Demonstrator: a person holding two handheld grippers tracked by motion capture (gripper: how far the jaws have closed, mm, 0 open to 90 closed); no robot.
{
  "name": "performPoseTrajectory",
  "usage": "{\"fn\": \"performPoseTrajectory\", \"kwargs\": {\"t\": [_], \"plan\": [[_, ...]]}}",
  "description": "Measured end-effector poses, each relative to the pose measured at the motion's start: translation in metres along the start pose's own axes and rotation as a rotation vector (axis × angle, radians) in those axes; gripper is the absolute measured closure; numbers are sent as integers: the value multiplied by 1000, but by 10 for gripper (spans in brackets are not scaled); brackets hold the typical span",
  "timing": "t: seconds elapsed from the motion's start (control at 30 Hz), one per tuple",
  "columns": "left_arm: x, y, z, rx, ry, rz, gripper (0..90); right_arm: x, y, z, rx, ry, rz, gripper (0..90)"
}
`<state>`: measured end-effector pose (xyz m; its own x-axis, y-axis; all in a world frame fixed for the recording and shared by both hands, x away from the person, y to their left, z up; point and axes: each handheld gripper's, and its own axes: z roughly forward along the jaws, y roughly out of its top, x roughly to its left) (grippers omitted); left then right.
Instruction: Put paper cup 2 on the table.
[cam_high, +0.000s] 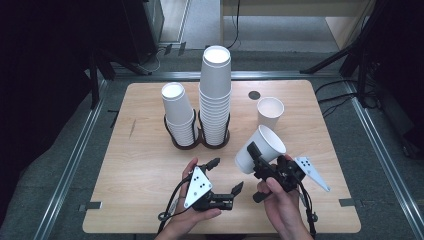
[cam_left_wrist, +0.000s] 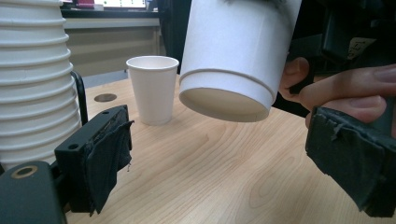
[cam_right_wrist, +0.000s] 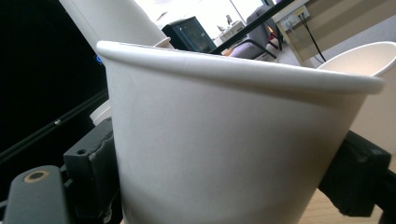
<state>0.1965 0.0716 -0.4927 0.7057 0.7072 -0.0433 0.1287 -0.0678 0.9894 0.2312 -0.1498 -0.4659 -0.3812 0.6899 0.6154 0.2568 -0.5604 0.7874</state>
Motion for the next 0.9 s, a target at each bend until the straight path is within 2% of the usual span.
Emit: {"fn": "performPoseTrajectory", "kwargs": {"t": [0.1,0.3,0.67,0.9], "plan": [[1,0,0,1,2,-3,73,0,0,0,-5,0,-15,132],[5,0,-1,2,10,-9,73,-1,1,0,-16,-14,-82,133],[8,-3,0,18,17,-15,73,-5,1,2,-23,-35,-157,133],[14,-4,-1,25,37,-24,73,-6,2,2,-39,-46,-230,133]]}}
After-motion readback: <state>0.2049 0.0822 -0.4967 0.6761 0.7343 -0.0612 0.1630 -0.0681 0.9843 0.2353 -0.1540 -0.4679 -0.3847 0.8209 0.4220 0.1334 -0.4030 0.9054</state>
